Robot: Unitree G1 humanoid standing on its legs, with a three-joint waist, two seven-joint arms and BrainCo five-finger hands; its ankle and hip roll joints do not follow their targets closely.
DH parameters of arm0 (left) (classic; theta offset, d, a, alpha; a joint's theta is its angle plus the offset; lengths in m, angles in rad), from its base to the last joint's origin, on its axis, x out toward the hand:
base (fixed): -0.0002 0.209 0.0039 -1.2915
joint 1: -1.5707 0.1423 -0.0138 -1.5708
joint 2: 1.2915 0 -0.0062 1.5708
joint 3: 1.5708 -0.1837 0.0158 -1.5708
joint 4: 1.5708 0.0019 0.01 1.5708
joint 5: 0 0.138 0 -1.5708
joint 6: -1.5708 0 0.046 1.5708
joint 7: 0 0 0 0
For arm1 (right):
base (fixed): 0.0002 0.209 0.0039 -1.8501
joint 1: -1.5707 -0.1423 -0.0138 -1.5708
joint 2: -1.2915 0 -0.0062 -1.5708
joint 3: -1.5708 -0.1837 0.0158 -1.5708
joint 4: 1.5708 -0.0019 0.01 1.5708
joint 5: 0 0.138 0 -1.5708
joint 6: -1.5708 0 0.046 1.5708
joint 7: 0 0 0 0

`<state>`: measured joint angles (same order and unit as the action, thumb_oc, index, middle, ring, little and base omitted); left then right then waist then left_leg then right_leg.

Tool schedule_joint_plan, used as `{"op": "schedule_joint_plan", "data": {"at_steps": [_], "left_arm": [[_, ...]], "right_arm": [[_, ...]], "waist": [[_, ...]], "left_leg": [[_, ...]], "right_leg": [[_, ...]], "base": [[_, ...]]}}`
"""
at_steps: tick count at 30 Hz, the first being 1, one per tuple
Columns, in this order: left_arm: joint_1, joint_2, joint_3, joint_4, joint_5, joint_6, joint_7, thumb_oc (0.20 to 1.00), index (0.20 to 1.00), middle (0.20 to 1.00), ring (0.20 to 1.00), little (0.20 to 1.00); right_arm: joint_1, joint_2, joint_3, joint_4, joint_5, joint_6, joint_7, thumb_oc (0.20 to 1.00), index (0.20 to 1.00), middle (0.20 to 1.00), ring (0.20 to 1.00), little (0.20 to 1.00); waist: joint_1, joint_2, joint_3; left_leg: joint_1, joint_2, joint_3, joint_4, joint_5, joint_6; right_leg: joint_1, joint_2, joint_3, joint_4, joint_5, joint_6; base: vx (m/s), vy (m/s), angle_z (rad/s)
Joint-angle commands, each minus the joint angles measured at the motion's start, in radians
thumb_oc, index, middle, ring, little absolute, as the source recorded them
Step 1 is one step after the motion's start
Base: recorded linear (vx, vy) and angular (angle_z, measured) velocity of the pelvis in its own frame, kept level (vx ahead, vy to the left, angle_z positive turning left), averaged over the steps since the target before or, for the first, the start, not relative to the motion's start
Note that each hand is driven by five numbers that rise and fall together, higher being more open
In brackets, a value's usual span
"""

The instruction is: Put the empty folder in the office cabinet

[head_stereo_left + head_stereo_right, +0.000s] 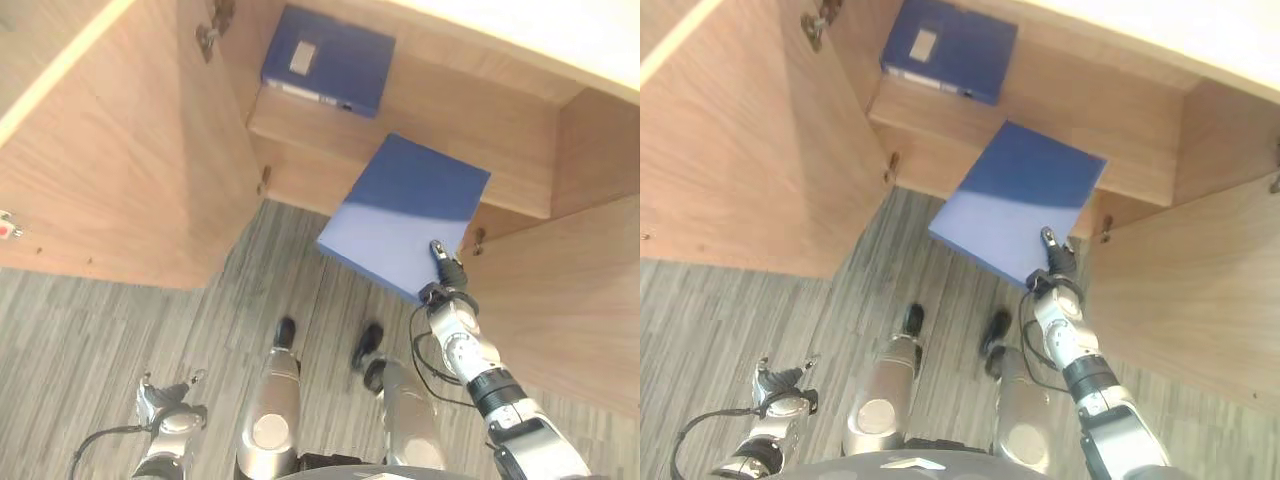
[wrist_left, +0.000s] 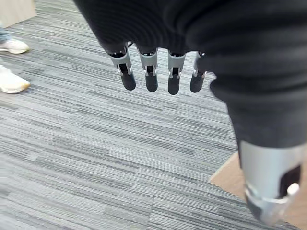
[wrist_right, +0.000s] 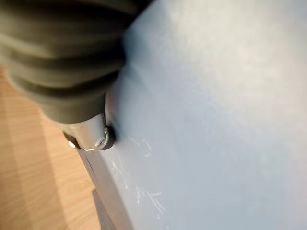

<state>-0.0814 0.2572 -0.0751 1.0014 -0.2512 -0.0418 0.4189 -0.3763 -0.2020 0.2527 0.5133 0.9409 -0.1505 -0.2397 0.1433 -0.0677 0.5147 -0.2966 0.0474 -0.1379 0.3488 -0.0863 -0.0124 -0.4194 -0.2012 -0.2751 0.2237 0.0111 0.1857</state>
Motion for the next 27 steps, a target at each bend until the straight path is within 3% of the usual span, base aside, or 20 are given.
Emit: {"op": "schedule_joint_plan", "data": {"at_steps": [1, 4, 8, 15, 20, 27], "left_arm": [[0.098, 0.07, -0.03, -0.01, 0.034, -0.006, 0.004, 1.0, 1.0, 1.0, 1.0, 1.0], [0.087, 0.063, -0.045, 0.004, 0.038, 0.0, 0.0, 1.0, 1.0, 1.0, 1.0, 1.0], [0.085, 0.064, -0.043, 0.005, 0.008, -0.002, -0.005, 1.0, 1.0, 1.0, 1.0, 1.0], [0.059, 0.043, -0.091, 0.027, 0.023, 0.0, -0.006, 1.0, 1.0, 1.0, 1.0, 1.0], [0.024, 0.034, -0.112, 0.054, 0.029, -0.004, -0.003, 1.0, 1.0, 1.0, 1.0, 1.0], [-0.021, 0.03, -0.144, 0.076, 0.026, -0.014, 0.017, 1.0, 1.0, 1.0, 1.0, 1.0]], "right_arm": [[-0.01, 0.01, -0.018, -0.069, 0.045, -0.058, 0.011, 0.2, 0.2, 0.2, 0.2, 0.2], [-0.001, -0.003, -0.032, -0.067, 0.055, -0.061, 0.003, 0.2, 0.2, 0.2, 0.2, 0.2], [-0.023, 0.002, -0.05, -0.042, 0.064, -0.072, -0.018, 0.2, 0.2, 0.2, 0.2, 0.2], [-0.153, -0.059, -0.091, -0.021, 0.058, -0.115, -0.056, 0.2, 0.2, 0.2, 0.2, 0.2], [-0.258, -0.109, -0.119, 0.014, 0.05, -0.149, -0.082, 0.2, 0.2, 0.2, 0.2, 0.2], [-0.409, -0.113, -0.168, 0.112, 0.073, -0.211, -0.15, 0.2, 0.2, 0.2, 0.2, 0.2]], "waist": [[0.007, -0.084, -0.027], [0.002, -0.099, -0.034], [-0.006, -0.109, -0.043], [-0.004, -0.113, -0.027], [-0.011, -0.104, -0.019], [-0.006, -0.083, -0.012]], "left_leg": [[0.054, -0.041, 0.073, 0.076, -0.177, -0.022], [0.052, -0.06, 0.039, 0.081, -0.201, -0.032], [0.044, -0.042, 0.029, 0.043, -0.188, -0.045], [0.059, 0.017, 0.007, -0.201, -0.08, -0.081], [0.056, 0.036, 0.007, -0.289, -0.034, -0.088], [0.044, 0.047, 0.0, -0.355, 0.008, -0.088]], "right_leg": [[-0.03, -0.066, -0.002, -0.218, 0.204, 0.024], [-0.027, -0.06, 0.038, -0.233, 0.223, 0.025], [-0.026, -0.053, 0.011, -0.236, 0.24, 0.019], [-0.077, -0.018, -0.042, -0.254, 0.235, 0.005], [-0.114, -0.004, -0.036, -0.259, 0.234, 0.004], [-0.142, 0.0, -0.036, -0.268, 0.241, 0.004]], "base": [[0.17, -0.089, 0.56], [0.21, -0.152, 0.79], [0.14, -0.174, 0.62], [0.08, -0.121, 0.08], [0.01, -0.018, -0.11], [0.0, -0.005, -0.05]]}}
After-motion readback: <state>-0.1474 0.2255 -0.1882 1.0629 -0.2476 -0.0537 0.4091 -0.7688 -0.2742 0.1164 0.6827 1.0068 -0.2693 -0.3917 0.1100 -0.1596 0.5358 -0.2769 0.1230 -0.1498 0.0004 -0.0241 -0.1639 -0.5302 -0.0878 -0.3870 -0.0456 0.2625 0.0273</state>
